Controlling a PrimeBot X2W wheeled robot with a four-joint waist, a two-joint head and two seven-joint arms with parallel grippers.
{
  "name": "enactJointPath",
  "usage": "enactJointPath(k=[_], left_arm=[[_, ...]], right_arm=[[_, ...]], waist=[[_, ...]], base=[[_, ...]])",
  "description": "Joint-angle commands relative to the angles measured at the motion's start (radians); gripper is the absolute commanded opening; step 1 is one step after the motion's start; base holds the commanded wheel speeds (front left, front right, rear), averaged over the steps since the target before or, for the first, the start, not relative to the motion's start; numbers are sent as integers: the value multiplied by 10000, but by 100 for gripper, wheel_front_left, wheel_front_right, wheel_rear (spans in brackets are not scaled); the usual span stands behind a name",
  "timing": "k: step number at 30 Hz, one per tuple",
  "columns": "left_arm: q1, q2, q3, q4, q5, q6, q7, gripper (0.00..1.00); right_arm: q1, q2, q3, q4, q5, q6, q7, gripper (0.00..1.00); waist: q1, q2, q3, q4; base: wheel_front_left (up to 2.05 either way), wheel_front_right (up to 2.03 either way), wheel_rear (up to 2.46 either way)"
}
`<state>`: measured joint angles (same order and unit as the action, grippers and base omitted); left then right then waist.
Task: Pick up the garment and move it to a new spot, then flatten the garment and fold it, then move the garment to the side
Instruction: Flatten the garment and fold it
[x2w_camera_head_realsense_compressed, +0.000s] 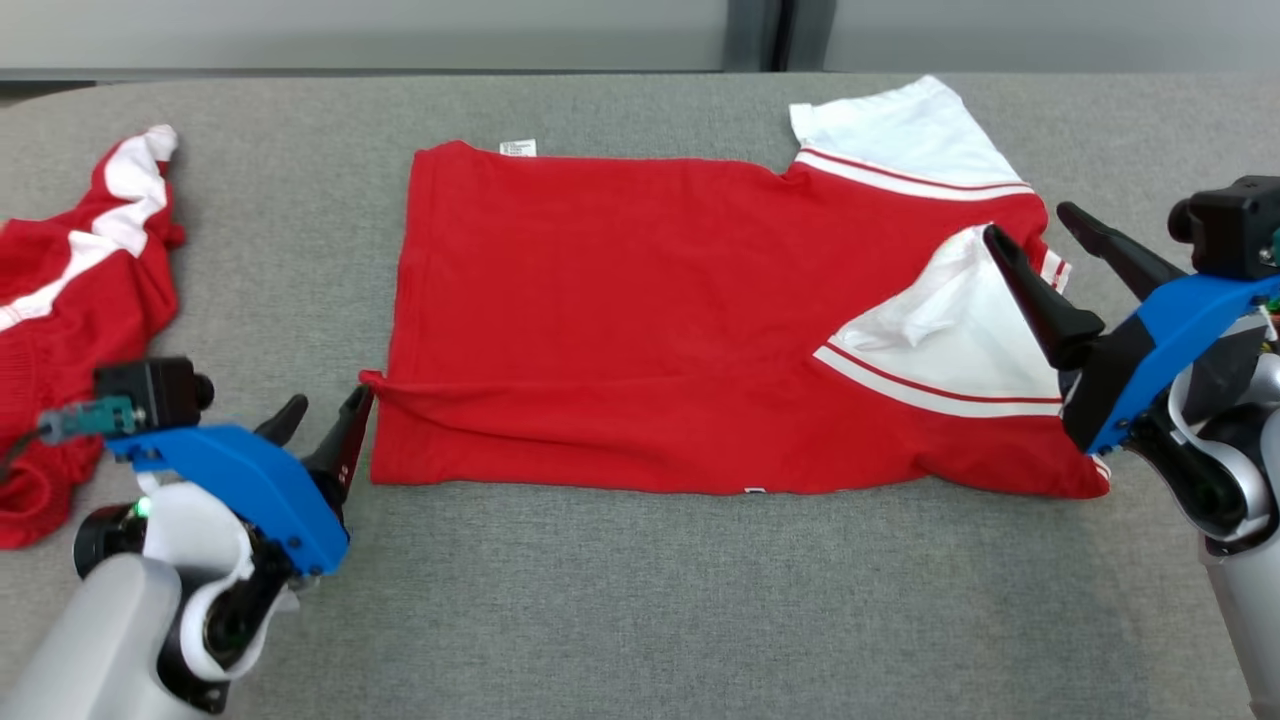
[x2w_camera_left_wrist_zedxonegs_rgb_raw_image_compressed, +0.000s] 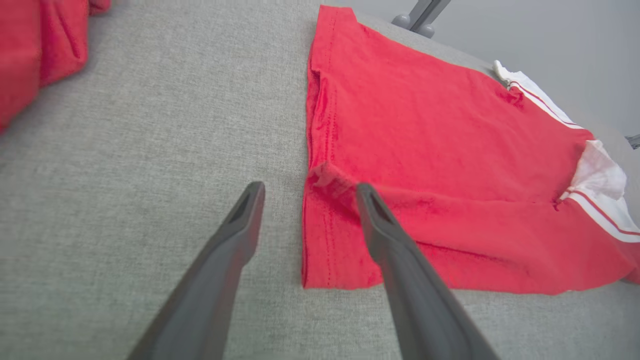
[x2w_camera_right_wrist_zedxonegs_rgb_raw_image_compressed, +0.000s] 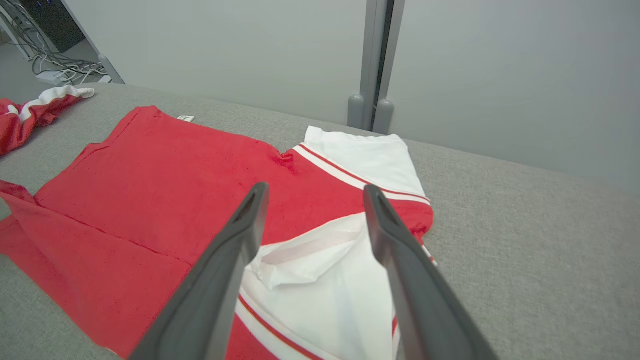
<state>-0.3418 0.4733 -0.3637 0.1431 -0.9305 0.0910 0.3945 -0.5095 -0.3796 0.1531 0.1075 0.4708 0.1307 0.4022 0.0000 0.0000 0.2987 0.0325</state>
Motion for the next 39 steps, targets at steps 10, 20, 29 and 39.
enactJointPath(k=[10, 20, 29, 39], left_arm=[[1204, -379, -651, 158, 1251, 465, -1481, 100], [578, -934, -1287, 1321, 2438, 1125, -2276, 100], [281, -1404, -1507, 2519, 2495, 1175, -2476, 100], [396, -1977, -1696, 3568, 1648, 222, -1887, 0]], right_arm=[[2408, 1145, -2018, -804, -676, 1, 1508, 100], [3180, 3120, -3459, -613, -2595, 1, 903, 100], [2336, 3291, -3537, 1670, -2684, 1, 263, 100], [2491, 3285, -3468, 2097, -2538, 1, 164, 0]], waist=[[0, 0, -551, 102], [0, 0, -445, -272], [0, 0, -262, -368], [0, 0, -451, -282]], base=[[0, 0, 0], [0, 0, 0], [0, 0, 0], [0, 0, 0]])
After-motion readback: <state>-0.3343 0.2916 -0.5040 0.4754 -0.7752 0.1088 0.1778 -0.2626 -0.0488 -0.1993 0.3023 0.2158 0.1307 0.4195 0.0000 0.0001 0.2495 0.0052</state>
